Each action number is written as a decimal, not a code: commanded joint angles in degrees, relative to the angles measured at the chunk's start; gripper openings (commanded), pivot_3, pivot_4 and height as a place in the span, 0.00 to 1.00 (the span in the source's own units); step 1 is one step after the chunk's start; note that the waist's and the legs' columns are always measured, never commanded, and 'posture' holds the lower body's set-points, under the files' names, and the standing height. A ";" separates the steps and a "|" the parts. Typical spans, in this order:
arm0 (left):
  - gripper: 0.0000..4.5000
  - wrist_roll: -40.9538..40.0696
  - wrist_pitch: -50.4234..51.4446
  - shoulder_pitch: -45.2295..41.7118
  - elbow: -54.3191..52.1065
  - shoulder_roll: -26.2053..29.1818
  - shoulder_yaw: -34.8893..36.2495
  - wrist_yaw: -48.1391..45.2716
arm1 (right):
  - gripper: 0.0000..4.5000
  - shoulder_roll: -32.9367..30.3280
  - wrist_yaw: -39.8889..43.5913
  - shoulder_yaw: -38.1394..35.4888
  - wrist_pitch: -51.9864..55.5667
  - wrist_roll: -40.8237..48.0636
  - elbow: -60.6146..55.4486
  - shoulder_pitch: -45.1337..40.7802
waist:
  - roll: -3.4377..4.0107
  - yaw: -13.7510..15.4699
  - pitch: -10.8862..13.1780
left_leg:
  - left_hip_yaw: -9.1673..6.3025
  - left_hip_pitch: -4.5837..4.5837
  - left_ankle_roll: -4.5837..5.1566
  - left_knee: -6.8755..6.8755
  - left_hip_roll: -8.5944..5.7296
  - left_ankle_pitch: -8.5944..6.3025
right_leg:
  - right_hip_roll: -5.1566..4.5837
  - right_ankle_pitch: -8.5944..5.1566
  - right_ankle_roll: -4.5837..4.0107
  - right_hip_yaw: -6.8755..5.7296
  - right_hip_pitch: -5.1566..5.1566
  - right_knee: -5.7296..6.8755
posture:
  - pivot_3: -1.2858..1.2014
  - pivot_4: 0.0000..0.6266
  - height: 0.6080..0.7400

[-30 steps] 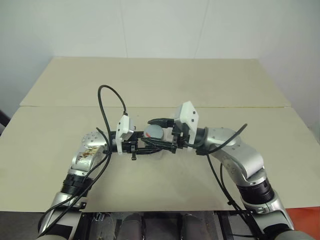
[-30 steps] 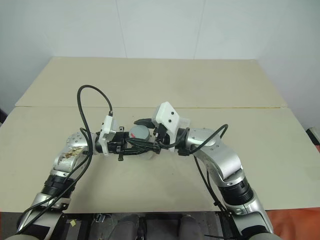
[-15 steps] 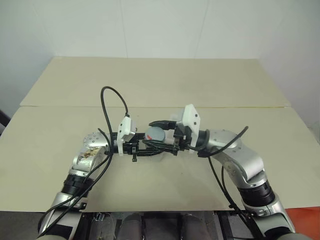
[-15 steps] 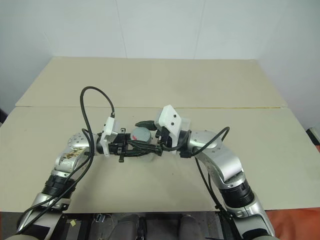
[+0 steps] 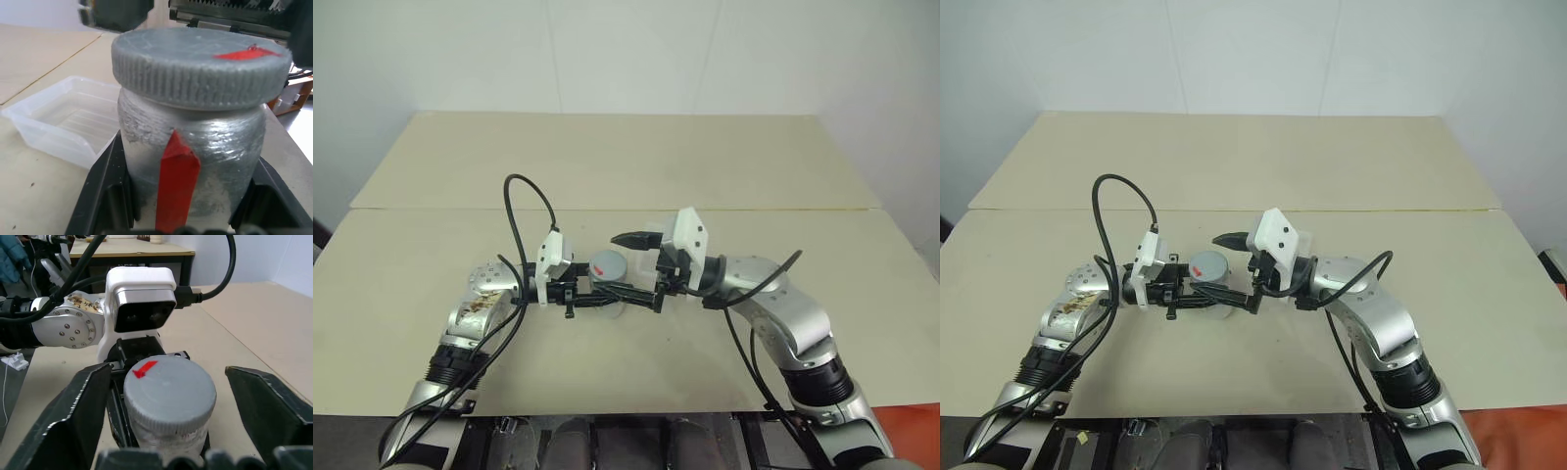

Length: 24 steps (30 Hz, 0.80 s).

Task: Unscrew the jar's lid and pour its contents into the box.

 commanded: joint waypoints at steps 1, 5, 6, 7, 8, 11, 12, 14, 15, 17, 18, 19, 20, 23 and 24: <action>0.43 -0.34 -0.37 -0.20 -0.50 0.10 0.92 0.01 | 0.95 -0.01 0.18 -1.24 -1.93 -0.01 -1.49 -0.31 | 0.00 0.02 0.00 | 0.00 0.00 0.00 0.00 0.00 0.00 | 0.00 0.00 0.00 0.00 0.00 0.00 | 0.52 0.24 1.00; 0.43 -0.29 -0.57 -0.19 -0.34 0.06 1.00 0.16 | 0.95 -0.20 0.38 -1.33 -1.75 0.21 -1.87 -0.21 | 0.00 0.02 0.00 | 0.00 0.00 0.00 0.00 0.00 0.00 | 0.00 0.00 0.00 0.00 0.00 0.00 | 0.52 0.24 1.00; 0.43 -0.23 -0.70 -0.25 -0.13 0.04 1.03 0.20 | 0.95 -0.28 0.48 -1.39 -1.67 0.33 -2.02 -0.20 | 0.00 0.02 0.00 | 0.00 0.00 0.00 0.00 0.00 0.00 | 0.00 0.00 0.00 0.00 0.00 0.00 | 0.52 0.24 1.00; 0.43 -0.17 -0.80 -0.31 0.04 0.02 1.04 0.24 | 0.95 -0.31 0.49 -1.45 -1.57 0.42 -2.14 -0.21 | 0.00 0.02 0.00 | 0.00 0.00 0.00 0.00 0.00 0.00 | 0.00 0.00 0.00 0.00 0.00 0.00 | 0.52 0.24 1.00; 0.43 -0.15 -0.87 -0.35 0.14 0.01 1.04 0.24 | 0.95 -0.31 0.47 -1.47 -1.52 0.45 -2.19 -0.23 | 0.00 0.02 0.00 | 0.00 0.00 0.00 0.00 0.00 0.00 | 0.00 0.00 0.00 0.00 0.00 0.00 | 0.52 0.24 1.00; 0.43 -0.21 -0.99 -0.38 0.22 -0.06 0.98 0.19 | 0.95 0.18 -0.13 -1.50 -1.40 0.41 -2.09 -0.53 | 0.00 0.02 0.00 | 0.00 0.00 0.00 0.00 0.00 0.00 | 0.00 0.00 0.00 0.00 0.00 0.00 | 0.52 0.24 1.00; 0.43 -0.20 -1.02 -0.39 0.25 -0.09 0.94 0.19 | 0.95 0.48 -0.45 -1.51 -1.32 0.44 -2.01 -0.70 | 0.00 0.02 0.00 | 0.00 0.00 0.00 0.00 0.00 0.00 | 0.00 0.00 0.00 0.00 0.00 0.00 | 0.52 0.24 1.00; 0.43 -0.18 -1.09 -0.44 0.33 -0.17 0.88 0.20 | 0.95 0.96 -0.88 -1.49 -1.22 0.41 -1.74 -0.94 | 0.00 0.02 0.00 | 0.00 0.00 0.00 0.00 0.00 0.00 | 0.00 0.00 0.00 0.00 0.00 0.00 | 0.52 0.24 1.00; 0.43 -0.20 -1.09 -0.45 0.34 -0.19 0.88 0.19 | 0.95 1.12 -0.97 -1.45 -1.21 0.34 -1.61 -0.99 | 0.00 0.02 0.00 | 0.00 0.00 0.00 0.00 0.00 0.00 | 0.00 0.00 0.00 0.00 0.00 0.01 | 0.52 0.24 1.00; 0.43 -0.19 -1.07 -0.42 0.27 -0.19 0.90 0.20 | 0.95 1.41 -1.22 -1.31 -1.16 0.14 -1.27 -1.01 | 0.00 0.03 0.00 | 0.00 0.00 0.00 0.00 0.00 0.00 | 0.00 0.00 0.00 0.00 0.00 0.00 | 0.52 0.24 1.00; 0.43 -0.17 -1.06 -0.40 0.25 -0.18 0.90 0.22 | 0.95 1.49 -1.31 -1.24 -1.19 0.05 -1.14 -1.02 | 0.00 0.03 0.00 | 0.01 0.00 0.00 0.00 0.00 0.00 | 0.00 0.00 0.00 0.00 0.00 0.00 | 0.52 0.24 1.00; 0.43 -0.16 -1.06 -0.39 0.20 -0.16 0.89 0.22 | 0.95 1.53 -1.34 -1.20 -1.26 -0.01 -1.02 -1.04 | 0.00 0.02 0.00 | 0.00 0.00 0.00 0.00 0.00 0.00 | 0.00 0.00 0.00 0.00 0.00 0.00 | 0.52 0.24 1.00; 0.43 -0.16 -1.00 -0.35 0.11 -0.11 0.91 0.25 | 0.95 1.72 -1.53 -1.24 -1.17 0.03 -0.83 -1.11 | 0.00 0.02 0.00 | 0.00 0.00 0.00 0.00 0.00 0.00 | 0.00 0.00 0.00 -0.01 0.00 0.00 | 0.52 0.24 1.00; 0.43 -0.19 -0.86 -0.29 -0.09 -0.02 0.93 0.31 | 0.95 2.01 -1.73 -1.21 -1.06 0.02 -0.42 -1.32 | 0.00 0.01 0.00 | 0.01 0.00 0.00 0.00 0.00 0.00 | 0.00 0.00 0.00 0.00 0.00 0.00 | 0.52 0.24 1.00; 0.43 -0.18 -0.88 -0.29 -0.11 -0.01 0.93 0.30 | 0.95 2.03 -1.65 -1.14 -1.14 -0.03 -0.31 -1.36 | 0.00 0.00 0.00 | 0.01 0.00 0.00 0.00 0.00 0.00 | 0.00 0.00 0.00 0.00 0.00 0.00 | 0.52 0.24 1.00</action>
